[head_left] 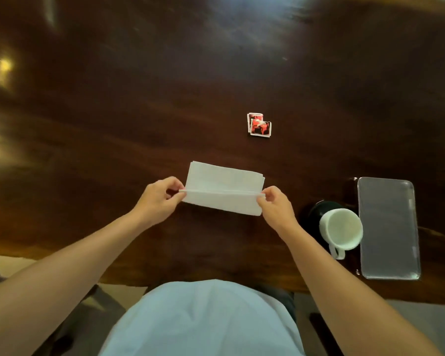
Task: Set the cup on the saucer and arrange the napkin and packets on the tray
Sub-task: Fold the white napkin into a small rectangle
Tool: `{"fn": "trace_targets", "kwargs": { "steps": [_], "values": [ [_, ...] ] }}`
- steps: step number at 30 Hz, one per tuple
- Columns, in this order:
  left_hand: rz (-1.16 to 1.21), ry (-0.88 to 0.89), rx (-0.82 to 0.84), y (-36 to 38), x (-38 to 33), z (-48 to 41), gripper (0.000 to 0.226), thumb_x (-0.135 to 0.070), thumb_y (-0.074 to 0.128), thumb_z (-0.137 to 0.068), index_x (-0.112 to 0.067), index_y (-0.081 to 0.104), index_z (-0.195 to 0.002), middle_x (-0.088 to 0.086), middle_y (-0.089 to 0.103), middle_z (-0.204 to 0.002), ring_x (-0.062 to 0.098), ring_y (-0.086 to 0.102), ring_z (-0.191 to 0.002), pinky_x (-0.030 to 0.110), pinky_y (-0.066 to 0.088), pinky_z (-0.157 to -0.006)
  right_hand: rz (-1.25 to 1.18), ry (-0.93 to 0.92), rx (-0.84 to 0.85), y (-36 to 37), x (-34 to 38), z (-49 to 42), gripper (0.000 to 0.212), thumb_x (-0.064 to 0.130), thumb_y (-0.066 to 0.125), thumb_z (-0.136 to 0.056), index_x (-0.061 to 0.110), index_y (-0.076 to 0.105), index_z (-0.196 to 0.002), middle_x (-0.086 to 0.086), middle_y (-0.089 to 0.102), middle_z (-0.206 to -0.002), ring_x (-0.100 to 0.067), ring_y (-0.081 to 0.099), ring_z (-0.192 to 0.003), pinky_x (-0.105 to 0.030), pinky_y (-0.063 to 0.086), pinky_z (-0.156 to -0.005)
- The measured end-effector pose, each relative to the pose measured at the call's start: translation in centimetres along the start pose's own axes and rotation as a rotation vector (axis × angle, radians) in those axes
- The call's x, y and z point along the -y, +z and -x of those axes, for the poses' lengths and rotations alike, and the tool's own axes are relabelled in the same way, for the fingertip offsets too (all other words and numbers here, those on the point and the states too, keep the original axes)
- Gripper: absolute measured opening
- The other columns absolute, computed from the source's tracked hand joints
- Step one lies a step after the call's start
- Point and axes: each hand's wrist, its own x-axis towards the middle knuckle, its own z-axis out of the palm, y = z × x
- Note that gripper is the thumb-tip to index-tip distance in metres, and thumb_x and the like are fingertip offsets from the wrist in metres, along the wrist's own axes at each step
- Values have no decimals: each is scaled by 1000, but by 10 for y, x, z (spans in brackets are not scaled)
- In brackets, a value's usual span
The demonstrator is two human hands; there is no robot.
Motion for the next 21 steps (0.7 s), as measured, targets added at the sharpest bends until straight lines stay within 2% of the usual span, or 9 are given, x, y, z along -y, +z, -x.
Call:
{"fn": "trace_targets", "kwargs": {
  "steps": [4,8,10,12,14,16,18,20,21],
  "values": [
    [129,-66,-211,2,-16,-41,12,-30,61,-98,-19,61,-103,-9,62,-94,7,58,-86,20,45,-65,-157,51,-123,7,18,-32,19,29,48,-101,15,55,-113,-1,61,-104,-15,59,-93,-22,41,-57],
    [179,-119,-222,19,-9,-71,16,-32,60,-99,-19,59,-108,-3,64,-99,16,65,-91,36,60,-71,-189,93,-232,25,14,-58,16,32,45,-101,19,53,-105,1,62,-99,-19,62,-93,-35,52,-74],
    [162,-135,-225,28,-3,-80,21,-33,63,-97,-18,59,-111,-2,64,-98,17,64,-87,28,55,-65,-191,111,-289,33,10,-66,15,32,43,-101,20,52,-101,1,62,-96,-19,61,-89,-34,50,-71],
    [114,-149,-237,36,0,-83,24,-31,67,-95,-15,61,-111,-2,63,-96,14,61,-85,16,42,-59,-196,116,-335,39,9,-70,13,32,43,-102,21,49,-100,4,57,-90,-18,59,-87,-32,49,-69],
    [59,-186,-287,43,-1,-80,21,-29,66,-95,-13,63,-107,-1,63,-93,14,60,-84,16,38,-58,-200,82,-379,43,6,-69,12,33,46,-102,21,47,-100,7,53,-88,-18,59,-89,-35,53,-72],
    [29,-239,-350,50,-5,-76,17,-29,64,-96,-13,63,-102,1,62,-92,17,61,-86,23,42,-64,-122,34,-421,45,4,-62,15,33,53,-98,20,47,-103,4,52,-100,-19,55,-101,-36,52,-81],
    [15,-296,-359,58,-10,-69,15,-27,63,-96,-13,60,-98,3,63,-96,20,61,-88,29,45,-67,-36,61,-389,47,1,-49,29,32,62,-93,17,50,-115,-4,49,-118,-23,47,-115,-34,47,-88],
    [44,-378,-325,63,-15,-59,17,-27,65,-94,-13,57,-101,6,63,-103,21,60,-91,31,44,-69,-67,135,-297,47,0,-34,44,29,67,-91,15,47,-128,-8,50,-127,-26,52,-116,-37,50,-90],
    [76,-433,-303,65,-16,-54,22,-27,66,-93,-12,56,-106,8,63,-109,23,61,-94,31,45,-70,-130,189,-250,47,0,-27,47,28,68,-91,15,45,-131,-9,53,-126,-26,56,-112,-37,53,-86]
  ]
}}
